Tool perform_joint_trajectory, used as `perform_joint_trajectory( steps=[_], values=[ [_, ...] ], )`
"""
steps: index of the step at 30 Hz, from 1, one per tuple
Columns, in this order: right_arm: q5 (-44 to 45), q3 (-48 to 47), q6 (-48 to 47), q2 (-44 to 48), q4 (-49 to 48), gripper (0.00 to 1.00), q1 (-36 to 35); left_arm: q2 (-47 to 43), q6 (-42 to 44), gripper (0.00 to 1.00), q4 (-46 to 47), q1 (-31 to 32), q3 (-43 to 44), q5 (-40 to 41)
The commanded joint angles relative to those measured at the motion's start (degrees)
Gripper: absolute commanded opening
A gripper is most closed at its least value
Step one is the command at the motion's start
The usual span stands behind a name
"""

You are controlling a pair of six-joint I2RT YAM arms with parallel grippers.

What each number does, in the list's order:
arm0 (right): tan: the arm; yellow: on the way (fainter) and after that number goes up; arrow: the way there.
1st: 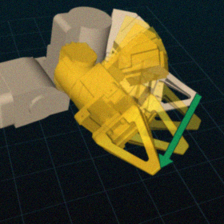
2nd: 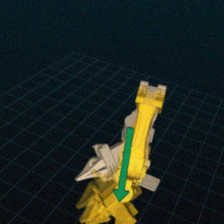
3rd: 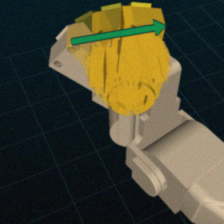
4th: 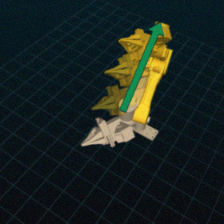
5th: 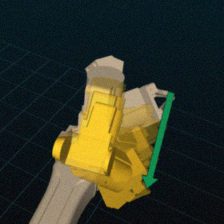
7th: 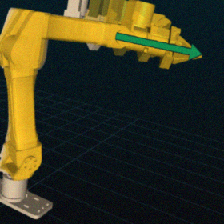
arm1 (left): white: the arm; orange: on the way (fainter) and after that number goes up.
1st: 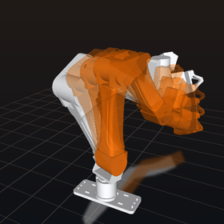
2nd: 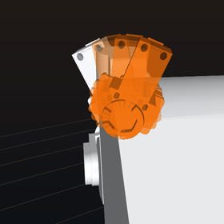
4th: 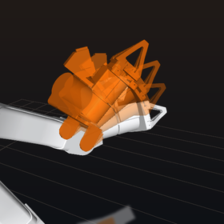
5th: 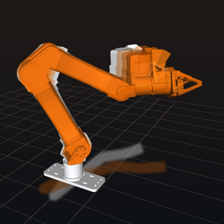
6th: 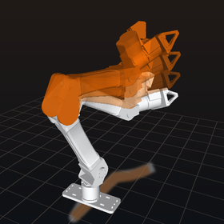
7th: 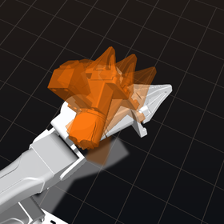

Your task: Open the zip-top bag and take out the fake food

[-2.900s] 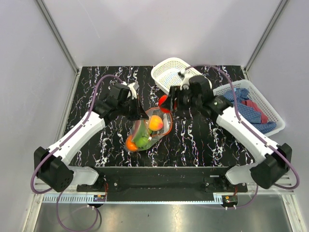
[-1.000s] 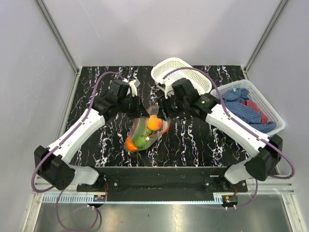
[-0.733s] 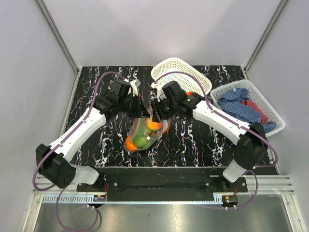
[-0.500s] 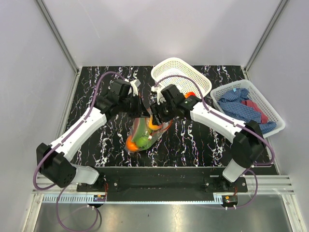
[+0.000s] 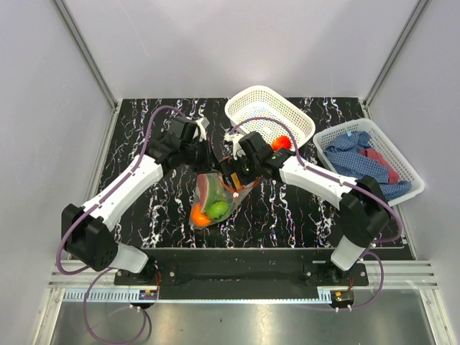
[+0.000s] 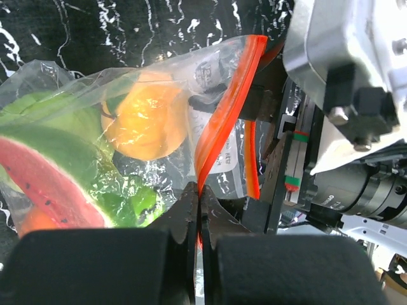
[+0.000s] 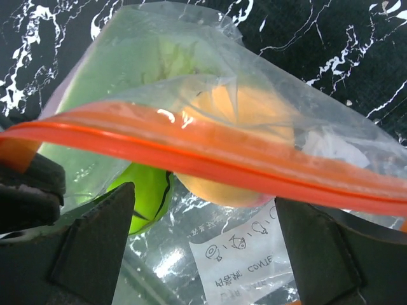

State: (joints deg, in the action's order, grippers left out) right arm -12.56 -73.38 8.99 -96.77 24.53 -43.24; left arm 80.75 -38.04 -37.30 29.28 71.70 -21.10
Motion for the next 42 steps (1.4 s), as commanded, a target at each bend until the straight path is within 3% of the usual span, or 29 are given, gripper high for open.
perform_joint_trajectory(
  steps=[1, 9, 12, 16, 17, 19, 20, 23, 32, 39, 42],
  values=[
    [2.97, 1.14, 0.58, -2.62, -6.51, 1.00, -0.44, 0.29, -1.86, 0.00, 4.16, 0.69, 3.18, -3.07],
    [7.63, 3.86, 2.69, -4.39, -12.84, 1.00, -0.44, 0.64, -1.51, 0.00, 4.25, 0.69, 2.22, -4.03],
    [9.65, 4.48, 3.49, -5.35, -14.42, 0.93, -0.44, 0.11, -2.65, 0.00, 4.34, 0.96, 1.60, -4.48],
    [9.05, 4.92, 2.97, -5.27, -16.27, 0.75, -0.35, -0.77, -1.60, 0.00, 4.25, 0.96, 0.72, -2.90],
    [8.52, 5.00, 2.79, -4.83, -16.19, 0.62, -0.44, -0.42, -1.34, 0.00, 4.08, 0.87, 0.81, -2.54],
    [7.03, 5.97, 2.26, -2.82, -16.18, 0.48, -0.35, 0.11, -1.33, 0.00, 3.82, 0.87, 0.90, -3.41],
    [6.67, 7.02, 2.26, -1.76, -16.18, 0.32, -0.44, 0.11, -1.33, 0.00, 3.73, 0.87, 0.90, -3.68],
    [4.13, 9.30, 2.87, 2.63, -16.01, 0.13, -0.44, -0.94, -1.60, 0.00, 3.72, 0.87, -0.76, -2.81],
    [0.86, 12.56, 8.23, 16.68, -10.47, 0.03, -0.35, -1.47, 0.95, 0.00, 2.32, -0.36, -1.83, -0.87],
    [12.10, 10.81, 6.57, 21.97, -6.09, 0.01, 0.70, -2.44, 2.00, 0.00, 2.41, -0.54, -2.97, 0.98],
    [14.31, 8.00, 6.47, 21.45, -3.53, 0.00, 6.14, -2.35, 1.75, 0.00, 2.32, -0.45, -3.32, -0.52]
  ],
)
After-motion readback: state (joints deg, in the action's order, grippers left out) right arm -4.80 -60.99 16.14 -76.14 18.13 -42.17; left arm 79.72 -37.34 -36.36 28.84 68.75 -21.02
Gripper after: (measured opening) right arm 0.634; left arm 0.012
